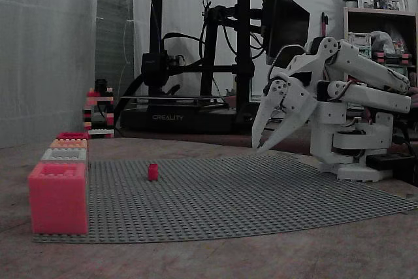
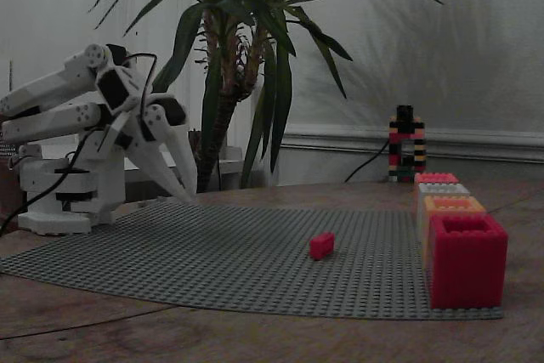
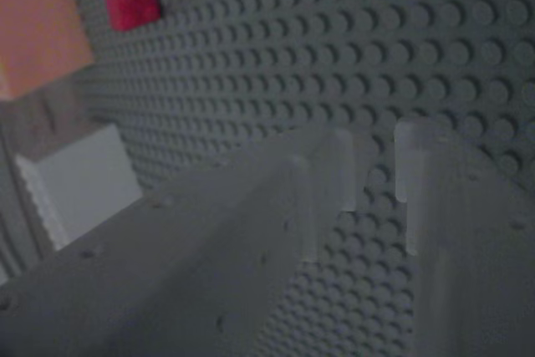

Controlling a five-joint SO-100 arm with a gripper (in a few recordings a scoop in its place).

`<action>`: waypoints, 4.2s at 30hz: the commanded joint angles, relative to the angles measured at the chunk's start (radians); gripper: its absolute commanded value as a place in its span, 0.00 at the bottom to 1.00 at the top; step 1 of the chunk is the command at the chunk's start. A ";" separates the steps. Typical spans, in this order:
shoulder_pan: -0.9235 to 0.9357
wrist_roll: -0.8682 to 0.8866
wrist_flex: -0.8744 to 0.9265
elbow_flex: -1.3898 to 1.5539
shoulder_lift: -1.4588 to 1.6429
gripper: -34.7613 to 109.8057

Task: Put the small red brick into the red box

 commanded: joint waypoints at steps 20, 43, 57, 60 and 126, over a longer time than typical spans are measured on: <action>-0.017 0.032 -0.107 -0.064 -0.110 0.24; 0.029 0.069 -0.331 -0.963 -1.453 0.33; 0.104 0.078 -0.210 -1.436 -1.905 0.34; 0.104 0.058 -0.209 -1.479 -1.962 0.34; 0.278 0.015 -0.914 -1.937 -2.329 0.34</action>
